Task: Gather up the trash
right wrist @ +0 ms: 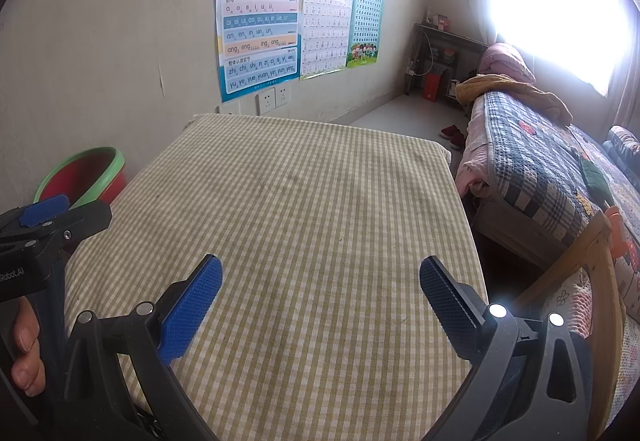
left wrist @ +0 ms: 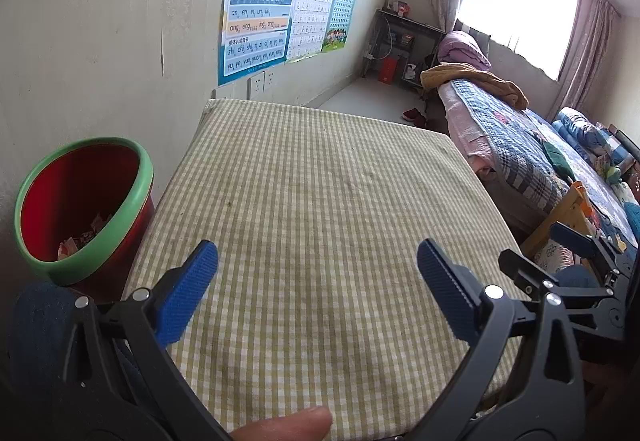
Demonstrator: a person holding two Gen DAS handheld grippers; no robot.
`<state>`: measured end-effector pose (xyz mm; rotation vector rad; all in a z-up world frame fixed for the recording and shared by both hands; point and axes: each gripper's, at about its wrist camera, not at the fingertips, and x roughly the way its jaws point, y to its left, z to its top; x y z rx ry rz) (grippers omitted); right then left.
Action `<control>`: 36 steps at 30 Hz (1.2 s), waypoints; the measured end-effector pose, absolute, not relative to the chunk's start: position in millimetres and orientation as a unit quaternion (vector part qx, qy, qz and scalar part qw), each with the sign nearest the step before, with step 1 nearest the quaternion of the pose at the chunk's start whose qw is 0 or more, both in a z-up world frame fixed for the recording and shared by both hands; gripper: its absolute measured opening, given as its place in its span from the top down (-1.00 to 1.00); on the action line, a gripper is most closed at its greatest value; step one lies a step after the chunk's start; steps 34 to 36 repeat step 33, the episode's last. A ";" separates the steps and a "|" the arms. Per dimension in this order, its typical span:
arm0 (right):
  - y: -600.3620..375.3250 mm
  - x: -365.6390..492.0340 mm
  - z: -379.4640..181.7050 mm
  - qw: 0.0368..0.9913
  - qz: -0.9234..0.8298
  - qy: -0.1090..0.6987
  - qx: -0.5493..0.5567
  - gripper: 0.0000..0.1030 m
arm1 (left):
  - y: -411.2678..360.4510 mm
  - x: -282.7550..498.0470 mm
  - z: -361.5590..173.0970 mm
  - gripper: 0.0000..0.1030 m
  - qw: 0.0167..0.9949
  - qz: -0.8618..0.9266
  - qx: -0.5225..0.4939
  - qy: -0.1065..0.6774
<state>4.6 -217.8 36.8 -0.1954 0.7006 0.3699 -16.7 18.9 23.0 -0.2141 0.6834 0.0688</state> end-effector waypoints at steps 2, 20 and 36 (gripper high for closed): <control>-218.3 5.6 36.2 0.918 0.180 0.342 -0.093 -0.86 | 16.0 -17.0 23.3 -0.89 0.937 0.032 -0.098 0.334; -218.1 6.5 34.0 0.915 0.180 0.348 -0.095 -0.86 | 14.3 -16.6 21.3 -0.89 0.938 0.034 -0.095 0.332; -215.5 7.3 30.6 0.912 0.183 0.354 -0.098 -0.86 | 12.7 -12.6 17.4 -0.89 0.934 0.037 -0.091 0.344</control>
